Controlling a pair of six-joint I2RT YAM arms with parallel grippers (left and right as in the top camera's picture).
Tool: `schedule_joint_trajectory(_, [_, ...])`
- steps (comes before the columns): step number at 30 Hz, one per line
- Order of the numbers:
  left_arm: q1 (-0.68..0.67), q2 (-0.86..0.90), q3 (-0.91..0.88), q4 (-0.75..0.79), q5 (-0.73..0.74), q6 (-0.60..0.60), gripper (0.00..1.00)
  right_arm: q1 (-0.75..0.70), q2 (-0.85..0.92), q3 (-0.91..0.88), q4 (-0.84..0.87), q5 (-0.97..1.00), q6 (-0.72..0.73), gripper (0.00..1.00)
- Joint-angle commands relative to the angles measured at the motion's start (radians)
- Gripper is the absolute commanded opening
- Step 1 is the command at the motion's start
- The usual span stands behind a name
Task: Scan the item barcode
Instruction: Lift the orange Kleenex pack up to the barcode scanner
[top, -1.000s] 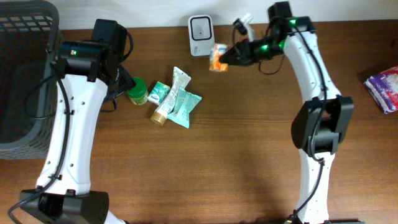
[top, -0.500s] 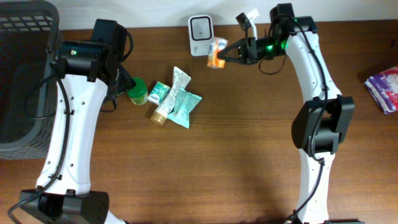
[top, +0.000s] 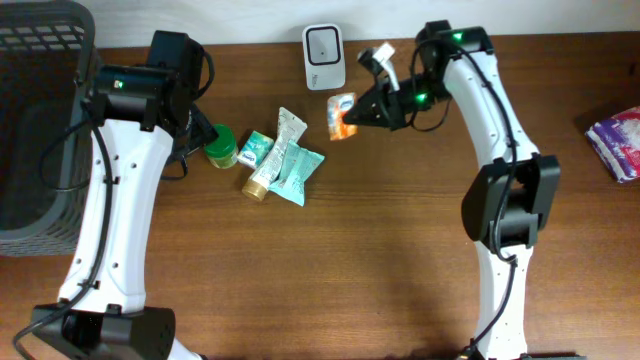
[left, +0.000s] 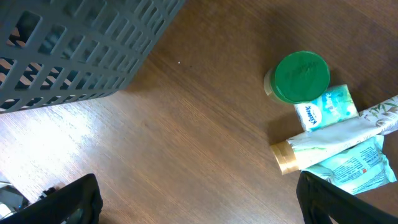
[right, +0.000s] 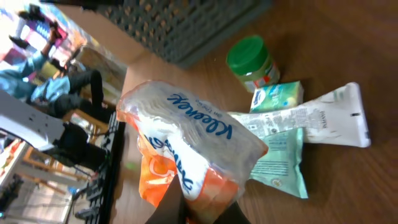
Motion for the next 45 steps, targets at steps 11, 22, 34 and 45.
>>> schedule_joint_trajectory(11, [0.001,-0.003,-0.001,-0.002,-0.011,0.012,0.99,-0.047,-0.004,0.009,-0.058,-0.06,-0.021,0.04])
schedule_joint_trajectory(22, [0.001,-0.003,-0.001,-0.002,-0.011,0.012,0.99,0.002,-0.004,0.009,-0.063,0.002,-0.021,0.04])
schedule_joint_trajectory(34, [0.001,-0.003,-0.001,-0.002,-0.011,0.012,0.99,0.071,-0.004,0.009,0.216,0.705,0.679,0.04])
schedule_joint_trajectory(45, [0.001,-0.003,-0.001,-0.002,-0.011,0.012,0.99,0.222,0.0,0.009,0.679,1.422,0.852,0.04])
